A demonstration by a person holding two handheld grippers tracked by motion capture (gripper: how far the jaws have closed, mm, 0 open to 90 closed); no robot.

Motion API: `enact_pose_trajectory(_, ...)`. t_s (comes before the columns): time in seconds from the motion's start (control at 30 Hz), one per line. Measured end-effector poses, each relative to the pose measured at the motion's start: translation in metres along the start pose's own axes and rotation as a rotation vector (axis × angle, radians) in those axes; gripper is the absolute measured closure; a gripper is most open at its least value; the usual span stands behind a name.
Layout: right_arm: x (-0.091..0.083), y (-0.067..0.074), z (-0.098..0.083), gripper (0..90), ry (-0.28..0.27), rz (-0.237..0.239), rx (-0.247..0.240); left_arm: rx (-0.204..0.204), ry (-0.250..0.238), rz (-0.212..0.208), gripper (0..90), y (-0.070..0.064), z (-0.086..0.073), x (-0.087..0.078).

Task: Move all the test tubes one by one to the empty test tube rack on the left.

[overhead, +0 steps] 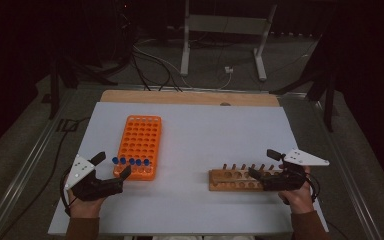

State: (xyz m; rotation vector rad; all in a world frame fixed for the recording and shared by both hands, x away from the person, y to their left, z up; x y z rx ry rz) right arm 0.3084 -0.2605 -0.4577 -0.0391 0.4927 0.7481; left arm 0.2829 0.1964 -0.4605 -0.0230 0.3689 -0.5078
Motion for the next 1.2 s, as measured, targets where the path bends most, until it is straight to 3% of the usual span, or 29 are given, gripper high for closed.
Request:
enact_pose_trajectory(0.3,-0.004,-0.004,-0.008,0.0,-0.012,-0.020,-0.002,-0.012,-0.038,0.007,0.8,-0.001,0.003,-0.003)
enact_pose_trajectory(1.2,-0.015,-0.012,-0.011,0.0,-0.065,-0.078,0.025,-0.002,-0.034,0.032,0.8,0.000,-0.004,-0.001)
Point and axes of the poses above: each handheld gripper's, and its own axes: x roughly forward along the jaws, z roughly out of its top, y roughly to its left, the point moved 6 cm from there along x, roughly forward along the jaws, and after that the axes turned 3 degrees about y, right-handed, at the moved point
